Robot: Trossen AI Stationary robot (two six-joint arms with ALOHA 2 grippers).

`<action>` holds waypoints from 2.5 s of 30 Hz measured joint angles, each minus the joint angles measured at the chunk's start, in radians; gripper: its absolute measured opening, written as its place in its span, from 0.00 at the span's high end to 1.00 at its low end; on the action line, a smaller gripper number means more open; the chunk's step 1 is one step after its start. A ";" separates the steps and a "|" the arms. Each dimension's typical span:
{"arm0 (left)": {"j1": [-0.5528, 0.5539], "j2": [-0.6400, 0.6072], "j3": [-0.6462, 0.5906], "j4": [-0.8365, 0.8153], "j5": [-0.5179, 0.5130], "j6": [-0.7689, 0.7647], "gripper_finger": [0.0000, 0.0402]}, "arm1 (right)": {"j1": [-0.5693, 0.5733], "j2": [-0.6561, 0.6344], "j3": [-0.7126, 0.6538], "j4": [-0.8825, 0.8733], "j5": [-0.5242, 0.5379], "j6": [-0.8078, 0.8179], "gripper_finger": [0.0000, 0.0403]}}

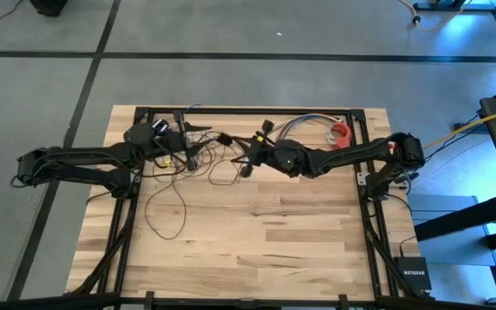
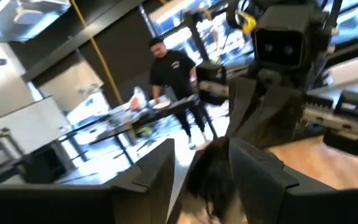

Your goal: Coiling cords

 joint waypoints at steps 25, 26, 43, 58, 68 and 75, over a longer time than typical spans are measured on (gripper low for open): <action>-0.034 0.162 -0.001 -0.272 -0.001 -0.120 0.63 | 0.000 -0.002 0.000 0.011 0.062 0.005 0.99; -0.036 0.162 -0.001 -0.261 -0.001 -0.120 0.63 | 0.000 -0.002 0.000 0.011 0.063 0.005 0.99; -0.073 0.274 -0.001 -0.103 0.087 -0.313 0.63 | -0.001 -0.003 0.001 0.191 0.143 -0.155 0.99; -0.117 0.448 0.004 0.071 0.047 -0.441 0.63 | -0.008 -0.003 0.001 0.202 0.134 -0.256 0.99; -0.103 0.453 0.003 0.070 0.009 -0.384 0.94 | -0.007 -0.003 0.001 0.219 0.116 -0.257 0.99; -0.057 0.453 -0.002 0.023 -0.102 -0.308 0.99 | 0.014 -0.003 0.001 0.241 0.116 -0.257 0.99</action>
